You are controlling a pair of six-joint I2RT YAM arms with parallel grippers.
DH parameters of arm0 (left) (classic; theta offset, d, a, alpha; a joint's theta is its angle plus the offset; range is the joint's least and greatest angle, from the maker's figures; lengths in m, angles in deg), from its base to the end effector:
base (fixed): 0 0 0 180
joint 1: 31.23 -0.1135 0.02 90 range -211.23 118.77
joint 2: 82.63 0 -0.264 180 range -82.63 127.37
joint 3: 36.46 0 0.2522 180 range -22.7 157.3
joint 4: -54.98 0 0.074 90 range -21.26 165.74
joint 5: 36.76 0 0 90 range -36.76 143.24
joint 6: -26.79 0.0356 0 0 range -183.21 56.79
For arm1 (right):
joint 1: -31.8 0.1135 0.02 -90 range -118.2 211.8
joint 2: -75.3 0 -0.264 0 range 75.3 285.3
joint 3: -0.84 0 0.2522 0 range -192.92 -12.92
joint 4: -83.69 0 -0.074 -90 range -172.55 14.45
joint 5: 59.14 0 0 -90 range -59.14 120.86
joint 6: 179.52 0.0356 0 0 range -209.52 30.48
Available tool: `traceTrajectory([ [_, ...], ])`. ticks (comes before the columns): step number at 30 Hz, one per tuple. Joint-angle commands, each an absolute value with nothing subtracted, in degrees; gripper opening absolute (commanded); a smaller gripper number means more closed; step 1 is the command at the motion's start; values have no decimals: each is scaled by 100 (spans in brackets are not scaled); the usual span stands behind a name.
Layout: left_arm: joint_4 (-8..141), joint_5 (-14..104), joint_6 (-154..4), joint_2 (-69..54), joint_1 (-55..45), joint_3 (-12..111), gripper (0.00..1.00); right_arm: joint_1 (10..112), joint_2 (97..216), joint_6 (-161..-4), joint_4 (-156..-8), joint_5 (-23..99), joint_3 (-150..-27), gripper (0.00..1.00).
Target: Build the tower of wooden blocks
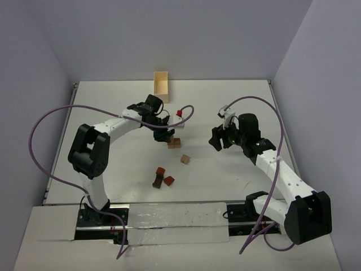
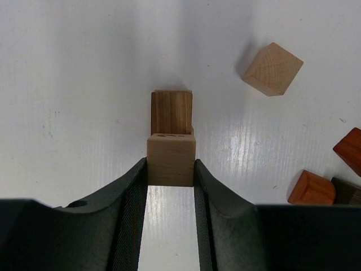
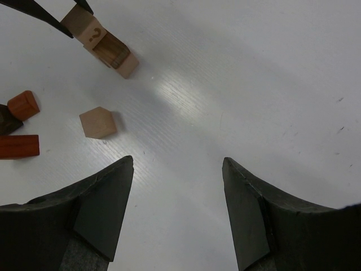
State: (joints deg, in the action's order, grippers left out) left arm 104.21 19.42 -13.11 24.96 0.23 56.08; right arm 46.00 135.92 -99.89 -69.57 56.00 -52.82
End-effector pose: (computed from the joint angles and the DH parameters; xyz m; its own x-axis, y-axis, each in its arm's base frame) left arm 0.3209 -0.2195 0.2064 -0.0022 0.7486 -0.6631 0.9999 0.0130 0.0113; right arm 0.2185 0.0709 0.2540 -0.4275 -0.2763 -0.8608 -0.6523 0.7535 0.0821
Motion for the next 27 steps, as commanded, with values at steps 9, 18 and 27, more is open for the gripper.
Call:
traceTrajectory([
  [9, 10337, 1915, -1364, 2592, 67, 5947, 30, 4560, 13630, -10059, -6972, 5688, -5274, 72],
  [18, 10368, 1908, -1305, 2576, 85, 5904, 53, 4567, 13641, -10074, -6970, 5696, -5274, 72],
  [27, 10474, 1906, -1215, 2378, 195, 5900, 82, 4565, 13682, -10077, -6972, 5678, -5282, 73],
])
